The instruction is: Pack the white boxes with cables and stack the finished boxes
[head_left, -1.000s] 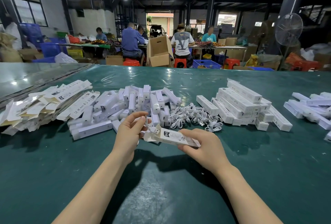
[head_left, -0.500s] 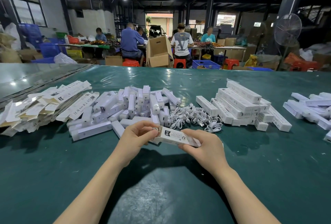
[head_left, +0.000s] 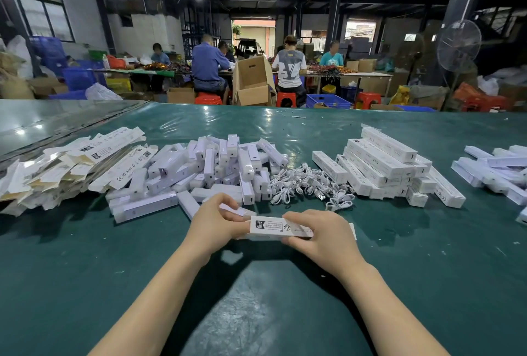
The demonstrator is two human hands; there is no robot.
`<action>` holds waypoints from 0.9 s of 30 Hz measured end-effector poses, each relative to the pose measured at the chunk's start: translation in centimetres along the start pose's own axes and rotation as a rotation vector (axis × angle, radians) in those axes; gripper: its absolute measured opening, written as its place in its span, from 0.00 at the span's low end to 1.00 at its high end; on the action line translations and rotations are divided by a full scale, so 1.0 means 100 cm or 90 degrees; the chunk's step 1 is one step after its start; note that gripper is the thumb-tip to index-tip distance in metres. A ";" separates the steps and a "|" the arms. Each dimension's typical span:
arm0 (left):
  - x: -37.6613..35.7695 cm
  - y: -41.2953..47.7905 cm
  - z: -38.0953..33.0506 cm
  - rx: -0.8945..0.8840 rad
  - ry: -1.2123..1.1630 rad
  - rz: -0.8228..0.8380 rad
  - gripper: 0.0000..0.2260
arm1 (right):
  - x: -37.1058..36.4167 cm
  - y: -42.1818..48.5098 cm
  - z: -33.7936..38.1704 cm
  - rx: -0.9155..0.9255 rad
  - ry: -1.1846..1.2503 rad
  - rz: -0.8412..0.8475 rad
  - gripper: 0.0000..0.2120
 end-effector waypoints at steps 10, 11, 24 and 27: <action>-0.007 0.002 -0.006 -0.069 -0.058 0.046 0.11 | 0.003 0.000 -0.007 -0.042 0.039 -0.014 0.14; -0.006 0.002 -0.007 -0.089 -0.047 0.049 0.11 | 0.004 0.000 -0.007 -0.045 0.046 -0.021 0.13; -0.015 -0.005 -0.012 -0.191 -0.075 0.079 0.16 | 0.007 -0.001 -0.009 -0.056 0.122 -0.058 0.12; -0.010 -0.004 -0.010 -0.167 -0.098 0.076 0.20 | 0.006 -0.001 -0.009 -0.051 0.117 -0.051 0.11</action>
Point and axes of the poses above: each hand's wrist, its own y-axis towards the middle knuckle, its own x-axis out of the back of the hand, z = x × y, the point moved 3 cm from there along y, towards the middle knuckle, and after that the axes turned 6 degrees about z, right-handed, at the moved point
